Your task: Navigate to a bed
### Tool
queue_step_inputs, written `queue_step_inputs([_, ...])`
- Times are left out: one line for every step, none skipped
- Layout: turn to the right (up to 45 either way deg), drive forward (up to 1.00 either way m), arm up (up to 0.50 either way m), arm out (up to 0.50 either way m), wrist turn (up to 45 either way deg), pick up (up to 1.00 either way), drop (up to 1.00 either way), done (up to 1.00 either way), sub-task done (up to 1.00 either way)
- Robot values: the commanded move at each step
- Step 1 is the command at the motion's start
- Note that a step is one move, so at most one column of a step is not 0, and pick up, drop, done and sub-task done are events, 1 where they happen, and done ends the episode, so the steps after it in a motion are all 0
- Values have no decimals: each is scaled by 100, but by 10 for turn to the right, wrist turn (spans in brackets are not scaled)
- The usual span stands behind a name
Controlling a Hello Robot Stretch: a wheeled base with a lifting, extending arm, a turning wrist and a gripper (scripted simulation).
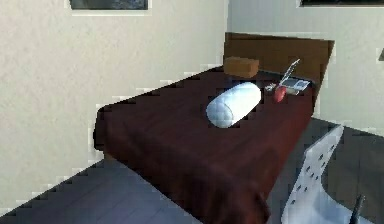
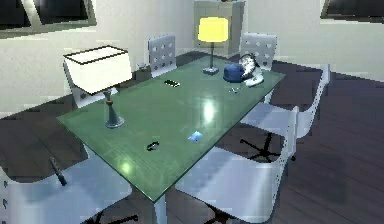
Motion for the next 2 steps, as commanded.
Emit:
queue_step_inputs([90, 0, 0, 0, 0, 0, 0, 0, 0])
queue_step_inputs([0, 0, 0, 0, 0, 0, 0, 100, 0])
